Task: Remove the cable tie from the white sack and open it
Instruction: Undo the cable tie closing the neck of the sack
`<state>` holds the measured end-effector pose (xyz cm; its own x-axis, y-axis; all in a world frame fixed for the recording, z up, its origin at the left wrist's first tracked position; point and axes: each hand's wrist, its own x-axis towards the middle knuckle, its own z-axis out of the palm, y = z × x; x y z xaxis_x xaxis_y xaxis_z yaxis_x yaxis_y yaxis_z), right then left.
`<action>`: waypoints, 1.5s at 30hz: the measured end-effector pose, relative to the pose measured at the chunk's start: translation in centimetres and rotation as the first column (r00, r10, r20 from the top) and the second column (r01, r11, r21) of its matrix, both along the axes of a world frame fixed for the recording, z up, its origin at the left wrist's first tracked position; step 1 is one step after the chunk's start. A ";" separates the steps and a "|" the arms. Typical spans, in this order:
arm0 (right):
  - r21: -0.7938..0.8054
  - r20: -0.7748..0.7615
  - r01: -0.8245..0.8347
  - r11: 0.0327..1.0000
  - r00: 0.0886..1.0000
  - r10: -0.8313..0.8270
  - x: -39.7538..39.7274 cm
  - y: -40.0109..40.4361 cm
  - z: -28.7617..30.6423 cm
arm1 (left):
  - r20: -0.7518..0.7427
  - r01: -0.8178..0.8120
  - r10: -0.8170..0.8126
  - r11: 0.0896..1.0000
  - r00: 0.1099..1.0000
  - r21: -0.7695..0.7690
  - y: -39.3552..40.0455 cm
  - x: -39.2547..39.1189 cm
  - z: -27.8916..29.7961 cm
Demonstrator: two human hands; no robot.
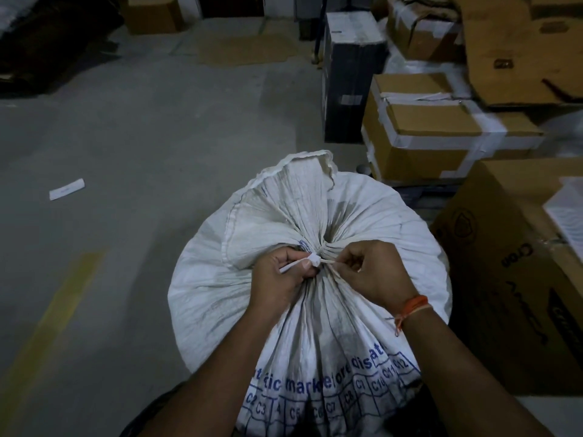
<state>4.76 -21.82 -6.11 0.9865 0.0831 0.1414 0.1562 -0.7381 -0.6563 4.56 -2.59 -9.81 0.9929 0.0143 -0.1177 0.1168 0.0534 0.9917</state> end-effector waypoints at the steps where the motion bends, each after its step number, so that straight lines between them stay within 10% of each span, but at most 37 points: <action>1: -0.030 0.015 -0.013 0.999 1.000 0.013 -0.1 0.1 0.0 | 0.014 0.018 -0.019 0.999 1.000 0.032 -0.1 -0.1 -0.1; 5: 0.028 0.009 -0.055 0.998 0.998 0.055 -0.3 1.4 -0.6 | 0.012 0.044 -0.045 0.995 0.999 0.094 0.3 -0.3 -0.5; 10: 0.519 -0.257 0.026 0.854 0.958 0.127 -0.2 1.0 -0.4 | -0.038 0.064 -0.064 0.998 0.997 0.007 0.4 -0.7 -0.2; 16: 0.635 -0.306 0.232 0.736 0.951 -0.036 -0.6 2.7 -2.3 | -0.327 -0.065 -0.065 0.926 0.943 -0.372 -0.7 -1.2 1.8; 25: 0.589 -0.403 0.482 0.649 0.871 -0.281 -0.2 -1.4 -0.1 | -0.152 -0.045 0.074 0.981 0.986 0.190 -0.3 -1.0 2.3; 29: 0.531 -0.328 0.466 0.708 0.883 -0.335 -0.8 -3.5 2.1 | 0.316 -0.247 0.002 0.628 0.949 0.738 -0.1 -2.3 4.7; 37: 0.462 -0.194 0.448 0.765 0.893 -0.406 -3.0 -6.5 7.1 | 0.409 -0.030 -0.317 0.758 0.856 0.652 -5.2 -1.8 10.0; 45: 0.491 -0.131 0.482 0.726 0.864 -0.486 -6.8 -12.2 10.8 | 0.152 0.118 -0.566 0.412 0.810 0.904 -9.8 2.2 10.8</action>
